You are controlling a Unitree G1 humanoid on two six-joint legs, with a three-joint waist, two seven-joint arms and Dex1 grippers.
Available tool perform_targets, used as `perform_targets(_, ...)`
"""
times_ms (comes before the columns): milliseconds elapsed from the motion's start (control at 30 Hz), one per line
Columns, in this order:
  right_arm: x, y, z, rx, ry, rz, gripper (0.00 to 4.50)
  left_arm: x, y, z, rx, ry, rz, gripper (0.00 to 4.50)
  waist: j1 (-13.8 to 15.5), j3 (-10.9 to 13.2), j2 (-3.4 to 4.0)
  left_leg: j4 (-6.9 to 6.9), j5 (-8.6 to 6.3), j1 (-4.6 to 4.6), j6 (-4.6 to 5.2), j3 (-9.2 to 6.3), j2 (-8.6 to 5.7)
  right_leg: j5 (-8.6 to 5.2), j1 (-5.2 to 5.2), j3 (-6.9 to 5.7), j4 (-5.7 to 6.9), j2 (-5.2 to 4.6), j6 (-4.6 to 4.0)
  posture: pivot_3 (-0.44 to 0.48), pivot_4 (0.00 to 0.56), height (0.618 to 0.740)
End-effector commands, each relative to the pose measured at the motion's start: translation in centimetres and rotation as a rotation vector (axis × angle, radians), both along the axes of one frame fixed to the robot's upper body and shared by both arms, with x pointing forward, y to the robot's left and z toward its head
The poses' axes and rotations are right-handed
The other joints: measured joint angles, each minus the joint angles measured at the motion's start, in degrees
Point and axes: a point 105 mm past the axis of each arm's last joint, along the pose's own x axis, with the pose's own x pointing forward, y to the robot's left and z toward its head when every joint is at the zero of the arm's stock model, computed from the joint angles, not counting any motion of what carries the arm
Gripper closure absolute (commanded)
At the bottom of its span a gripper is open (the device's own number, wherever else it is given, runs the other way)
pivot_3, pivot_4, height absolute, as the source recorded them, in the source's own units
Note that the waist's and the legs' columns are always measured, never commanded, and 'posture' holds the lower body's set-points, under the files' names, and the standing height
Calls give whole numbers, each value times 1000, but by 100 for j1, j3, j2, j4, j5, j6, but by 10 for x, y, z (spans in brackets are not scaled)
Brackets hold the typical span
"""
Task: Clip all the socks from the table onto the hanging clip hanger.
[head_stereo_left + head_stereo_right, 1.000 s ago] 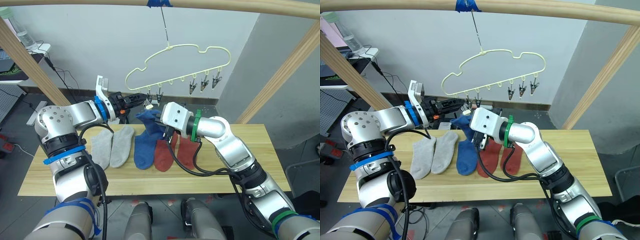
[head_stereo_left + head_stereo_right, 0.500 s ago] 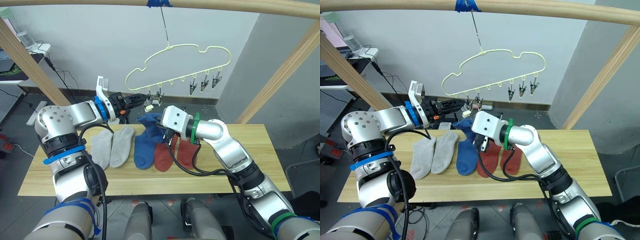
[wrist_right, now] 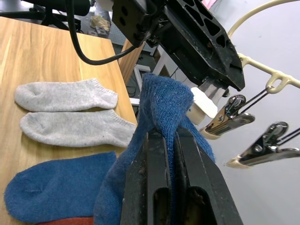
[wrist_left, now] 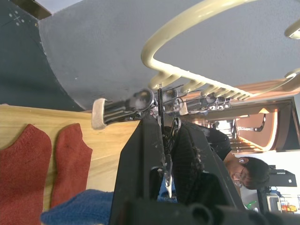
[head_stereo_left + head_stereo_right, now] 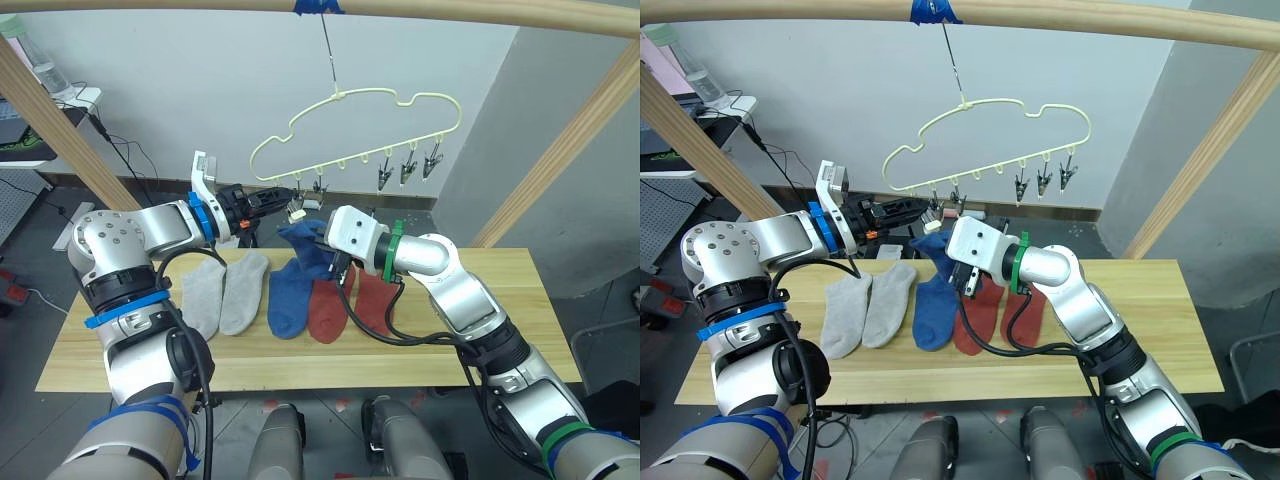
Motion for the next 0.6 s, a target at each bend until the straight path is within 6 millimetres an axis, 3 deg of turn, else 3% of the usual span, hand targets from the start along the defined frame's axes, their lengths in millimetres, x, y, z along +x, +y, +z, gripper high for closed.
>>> perform_targets(33,-10,4,25,52,-67,46,4453,0,1,12,-4,-46,-5,4274,0,0,0,0,0,0,0,0,0,0,0,0,0,0,0,-14,221,740)
perform_targets(600,-1,2,17,33,-81,8,4453,-2,-3,14,-22,-55,-31,4274,0,0,0,2,1,0,-1,0,0,1,0,0,2,0,-1,-16,220,740)
